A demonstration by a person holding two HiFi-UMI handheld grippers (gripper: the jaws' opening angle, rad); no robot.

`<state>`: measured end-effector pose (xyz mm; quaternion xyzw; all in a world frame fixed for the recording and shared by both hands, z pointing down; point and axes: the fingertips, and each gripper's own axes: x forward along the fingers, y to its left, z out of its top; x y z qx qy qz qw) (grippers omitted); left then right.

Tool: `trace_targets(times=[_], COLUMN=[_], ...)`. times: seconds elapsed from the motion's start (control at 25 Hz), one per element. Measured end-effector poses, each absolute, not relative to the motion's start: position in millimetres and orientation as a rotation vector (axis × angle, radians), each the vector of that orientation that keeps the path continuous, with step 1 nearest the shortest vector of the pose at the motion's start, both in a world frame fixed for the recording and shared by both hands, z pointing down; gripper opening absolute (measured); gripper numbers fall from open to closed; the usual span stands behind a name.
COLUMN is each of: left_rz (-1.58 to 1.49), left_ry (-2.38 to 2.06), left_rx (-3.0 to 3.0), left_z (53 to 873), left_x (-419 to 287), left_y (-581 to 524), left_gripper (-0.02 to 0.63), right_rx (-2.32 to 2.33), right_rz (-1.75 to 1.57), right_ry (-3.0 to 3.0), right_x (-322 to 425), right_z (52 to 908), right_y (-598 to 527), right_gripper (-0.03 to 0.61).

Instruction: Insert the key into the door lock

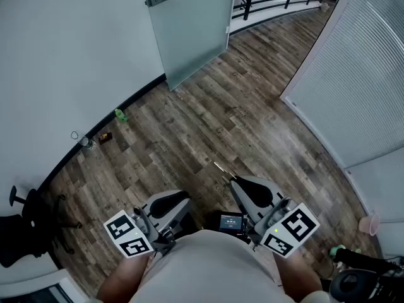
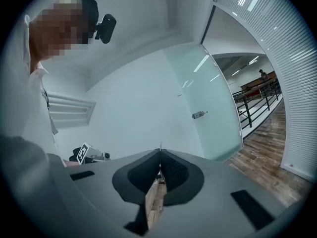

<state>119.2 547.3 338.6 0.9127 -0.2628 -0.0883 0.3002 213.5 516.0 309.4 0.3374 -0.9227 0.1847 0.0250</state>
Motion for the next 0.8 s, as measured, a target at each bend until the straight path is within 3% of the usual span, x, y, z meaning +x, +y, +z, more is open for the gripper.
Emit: trace_targets(times=[0.8], left_rz=[-0.25], left_ry=[-0.702], left_rx=[2.425], left_z=[338.4], left_x=[114.3], left_y=[549.3], left_gripper=[0.067], right_rx=[1.165], right_rz=[0.608], right_ry=[-2.812], right_x=[223.7], right_z=[317.9], right_y=[510.6], right_gripper=[0.015])
